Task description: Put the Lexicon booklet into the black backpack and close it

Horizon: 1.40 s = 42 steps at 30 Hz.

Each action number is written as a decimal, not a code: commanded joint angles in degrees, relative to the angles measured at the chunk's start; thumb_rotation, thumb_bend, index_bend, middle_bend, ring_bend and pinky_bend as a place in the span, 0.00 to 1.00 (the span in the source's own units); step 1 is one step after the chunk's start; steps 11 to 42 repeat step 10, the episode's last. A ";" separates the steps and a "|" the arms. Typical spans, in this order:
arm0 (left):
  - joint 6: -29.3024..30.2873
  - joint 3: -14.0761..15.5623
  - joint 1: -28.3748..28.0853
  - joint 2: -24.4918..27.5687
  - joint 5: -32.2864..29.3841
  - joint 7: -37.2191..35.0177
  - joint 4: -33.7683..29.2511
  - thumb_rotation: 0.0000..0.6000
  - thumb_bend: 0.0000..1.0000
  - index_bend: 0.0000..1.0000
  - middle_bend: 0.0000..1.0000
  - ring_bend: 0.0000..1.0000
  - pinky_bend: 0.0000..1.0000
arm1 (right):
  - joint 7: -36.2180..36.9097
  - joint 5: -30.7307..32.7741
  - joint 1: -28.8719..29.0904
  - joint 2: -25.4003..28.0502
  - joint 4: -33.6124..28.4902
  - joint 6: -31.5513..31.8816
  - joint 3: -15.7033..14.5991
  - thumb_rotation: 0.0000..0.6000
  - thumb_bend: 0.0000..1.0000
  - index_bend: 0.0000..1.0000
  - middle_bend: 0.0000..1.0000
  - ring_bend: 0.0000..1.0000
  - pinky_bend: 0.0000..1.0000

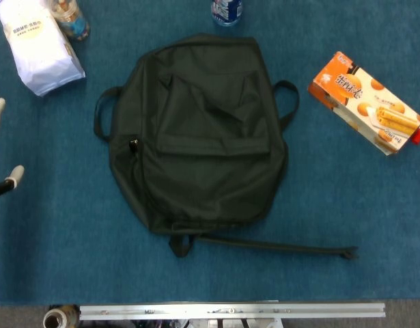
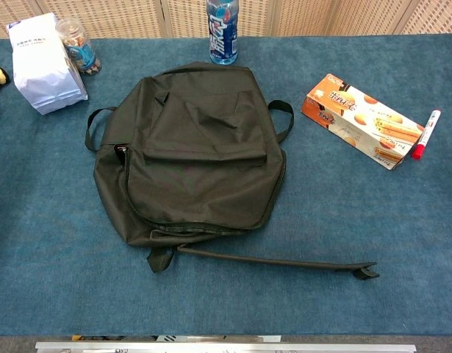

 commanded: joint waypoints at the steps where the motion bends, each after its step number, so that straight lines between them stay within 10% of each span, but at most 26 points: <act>1: 0.85 0.36 0.75 0.05 0.56 -1.08 0.04 1.00 0.14 0.09 0.13 0.12 0.26 | 2.29 -1.52 -2.72 0.10 2.01 1.72 -0.29 1.00 0.40 0.51 0.60 0.44 0.61; 42: 1.71 0.73 1.66 0.04 1.71 -1.43 0.09 1.00 0.14 0.09 0.14 0.12 0.26 | 2.60 -2.54 -4.69 0.20 2.65 0.60 1.20 1.00 0.39 0.51 0.60 0.44 0.61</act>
